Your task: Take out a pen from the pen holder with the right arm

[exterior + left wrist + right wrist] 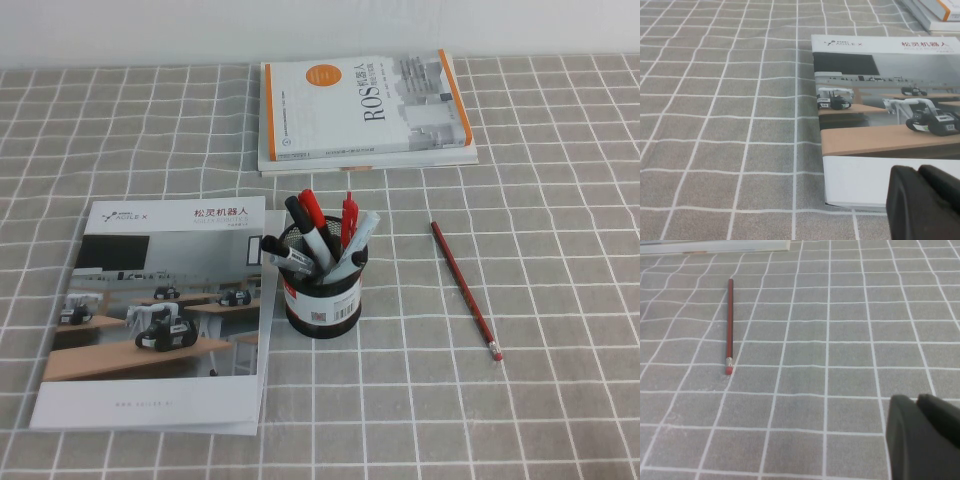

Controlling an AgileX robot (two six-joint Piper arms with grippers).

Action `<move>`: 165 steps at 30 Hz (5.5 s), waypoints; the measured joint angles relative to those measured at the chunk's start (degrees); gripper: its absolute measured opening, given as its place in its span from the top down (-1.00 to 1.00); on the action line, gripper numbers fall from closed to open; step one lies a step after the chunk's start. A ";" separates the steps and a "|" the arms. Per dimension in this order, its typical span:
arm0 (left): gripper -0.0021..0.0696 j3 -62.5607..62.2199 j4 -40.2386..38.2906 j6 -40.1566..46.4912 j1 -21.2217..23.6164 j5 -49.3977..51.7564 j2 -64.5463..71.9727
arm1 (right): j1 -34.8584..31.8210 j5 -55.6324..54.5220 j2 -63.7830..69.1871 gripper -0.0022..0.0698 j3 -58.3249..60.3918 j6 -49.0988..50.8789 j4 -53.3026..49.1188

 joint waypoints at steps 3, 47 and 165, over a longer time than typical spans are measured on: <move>0.95 0.00 0.00 0.00 0.00 0.00 0.00 | 0.00 0.00 0.00 0.97 0.00 0.00 0.00; 0.95 0.00 0.00 0.00 0.00 0.00 0.00 | 0.00 -15.21 0.00 0.97 0.00 -0.58 39.80; 0.95 0.00 0.00 0.00 0.00 0.00 0.00 | 43.79 -45.45 94.34 0.10 -47.57 -14.36 23.16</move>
